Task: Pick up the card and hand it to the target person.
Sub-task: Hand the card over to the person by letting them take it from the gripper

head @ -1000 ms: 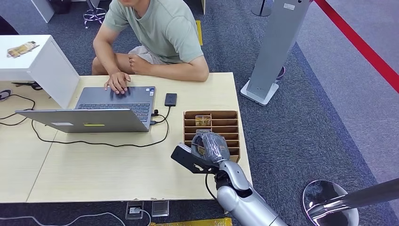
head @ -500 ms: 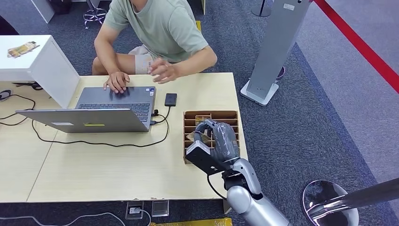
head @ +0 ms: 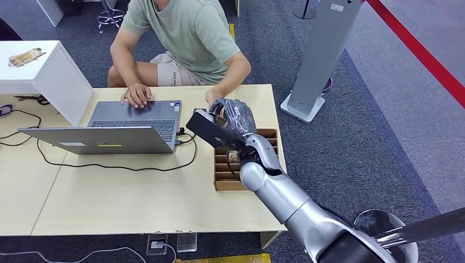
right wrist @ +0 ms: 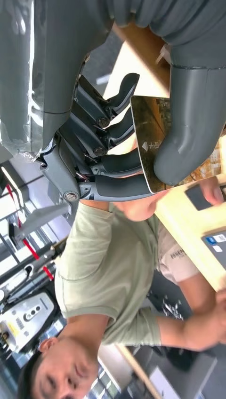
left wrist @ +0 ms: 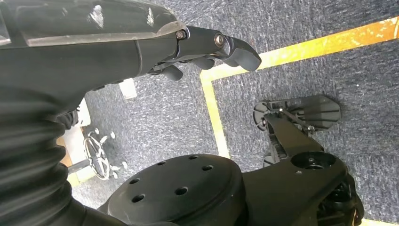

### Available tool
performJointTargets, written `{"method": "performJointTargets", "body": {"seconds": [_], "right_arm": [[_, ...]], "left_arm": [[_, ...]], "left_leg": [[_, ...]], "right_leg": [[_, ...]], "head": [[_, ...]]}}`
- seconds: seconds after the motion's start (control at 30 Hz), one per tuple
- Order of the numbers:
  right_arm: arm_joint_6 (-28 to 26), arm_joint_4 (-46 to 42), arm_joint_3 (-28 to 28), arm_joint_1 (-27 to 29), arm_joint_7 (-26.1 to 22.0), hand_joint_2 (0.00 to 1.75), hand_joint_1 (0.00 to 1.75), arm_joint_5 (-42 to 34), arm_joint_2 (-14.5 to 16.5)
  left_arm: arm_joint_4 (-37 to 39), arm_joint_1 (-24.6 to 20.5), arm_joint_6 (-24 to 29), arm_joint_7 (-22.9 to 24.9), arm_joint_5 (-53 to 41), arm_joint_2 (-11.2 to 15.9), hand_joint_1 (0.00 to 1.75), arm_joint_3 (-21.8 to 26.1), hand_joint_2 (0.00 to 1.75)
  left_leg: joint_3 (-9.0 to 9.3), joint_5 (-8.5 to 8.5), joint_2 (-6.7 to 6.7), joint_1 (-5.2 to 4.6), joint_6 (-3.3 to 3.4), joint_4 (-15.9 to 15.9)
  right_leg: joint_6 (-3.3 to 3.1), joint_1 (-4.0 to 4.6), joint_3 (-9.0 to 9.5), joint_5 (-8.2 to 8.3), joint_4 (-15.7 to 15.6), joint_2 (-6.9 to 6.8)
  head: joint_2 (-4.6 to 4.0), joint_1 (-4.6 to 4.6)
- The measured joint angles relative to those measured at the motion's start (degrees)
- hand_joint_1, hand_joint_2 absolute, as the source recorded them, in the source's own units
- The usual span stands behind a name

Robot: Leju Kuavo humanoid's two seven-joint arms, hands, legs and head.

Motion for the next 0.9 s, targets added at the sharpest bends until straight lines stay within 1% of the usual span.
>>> {"method": "performJointTargets", "body": {"seconds": [0.13, 0.33, 0.47, 0.73, 0.9], "right_arm": [[-0.7, 8.0, 0.3, -5.3, 1.4, 1.75, 1.71, 0.8, 2.8], [-1.9, 15.9, 0.6, -8.7, 2.0, 1.75, 1.71, 2.1, 4.9], [-2.5, 19.5, 1.0, -9.6, 2.0, 1.75, 0.00, 2.3, 5.4], [-3.8, 23.1, 1.0, -9.7, 0.5, 1.75, 0.00, 1.6, 5.7], [-8.4, 23.4, 0.6, -9.5, -2.4, 1.75, 0.00, -0.9, 5.7]], "left_arm": [[0.0, 0.0, 0.0, 0.2, 0.0, 0.1, 0.00, -0.1, 1.75], [0.0, 0.0, 0.1, 0.7, 0.4, 0.1, 0.00, -0.4, 1.75], [0.0, 0.0, -0.1, 0.9, 0.4, 0.1, 0.00, -0.5, 1.75], [0.0, 0.0, -1.1, -0.4, 0.1, 0.0, 0.00, -1.4, 1.75], [0.0, 0.0, -0.3, -0.4, 1.0, 0.0, 0.00, -1.5, 1.75]], "left_leg": [[-0.01, 0.00, -0.01, 0.00, 0.00, 0.0], [-0.01, 0.00, -0.01, 0.00, 0.00, 0.0], [0.01, 0.00, -0.01, 0.00, 0.00, 0.0], [0.02, 0.00, -0.01, 0.00, 0.00, 0.0], [0.03, 0.00, 0.00, 0.00, 0.00, 0.0]], "right_leg": [[0.00, 0.00, -0.01, 0.00, 0.0, -0.02], [0.00, 0.00, -0.01, 0.00, 0.0, -0.02], [0.00, 0.00, -0.01, 0.00, 0.0, -0.01], [0.00, 0.00, -0.02, 0.00, 0.0, 0.01], [0.00, 0.00, -0.03, 0.00, 0.0, 0.02]], "head": [[0.00, 0.01], [0.00, 0.07], [0.00, 0.04], [0.00, 0.00], [0.00, 0.02]]}}
